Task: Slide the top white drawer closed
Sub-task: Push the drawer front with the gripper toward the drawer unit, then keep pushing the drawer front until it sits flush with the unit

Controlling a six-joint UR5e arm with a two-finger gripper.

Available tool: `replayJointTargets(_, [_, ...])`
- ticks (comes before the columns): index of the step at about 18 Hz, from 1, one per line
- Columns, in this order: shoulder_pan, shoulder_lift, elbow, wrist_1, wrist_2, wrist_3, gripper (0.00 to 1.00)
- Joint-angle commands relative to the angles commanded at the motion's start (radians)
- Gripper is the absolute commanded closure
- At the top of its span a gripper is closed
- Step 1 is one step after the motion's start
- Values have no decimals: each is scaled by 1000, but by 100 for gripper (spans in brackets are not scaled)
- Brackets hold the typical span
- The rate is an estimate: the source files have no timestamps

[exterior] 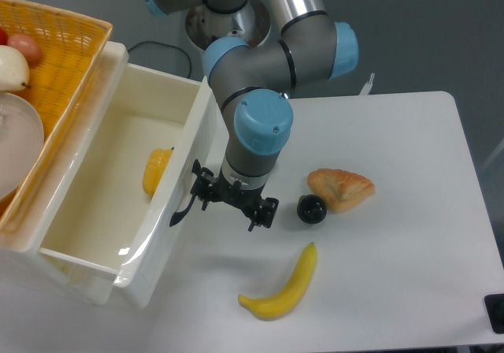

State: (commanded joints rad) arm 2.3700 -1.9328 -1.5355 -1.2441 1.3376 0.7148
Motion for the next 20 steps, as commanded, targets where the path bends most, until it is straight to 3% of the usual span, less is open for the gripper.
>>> replayJointTargets(7, [78,-31,51,5,-5,21,0])
replayJointTargets(20, [46,-92,26,14,-2,11,0])
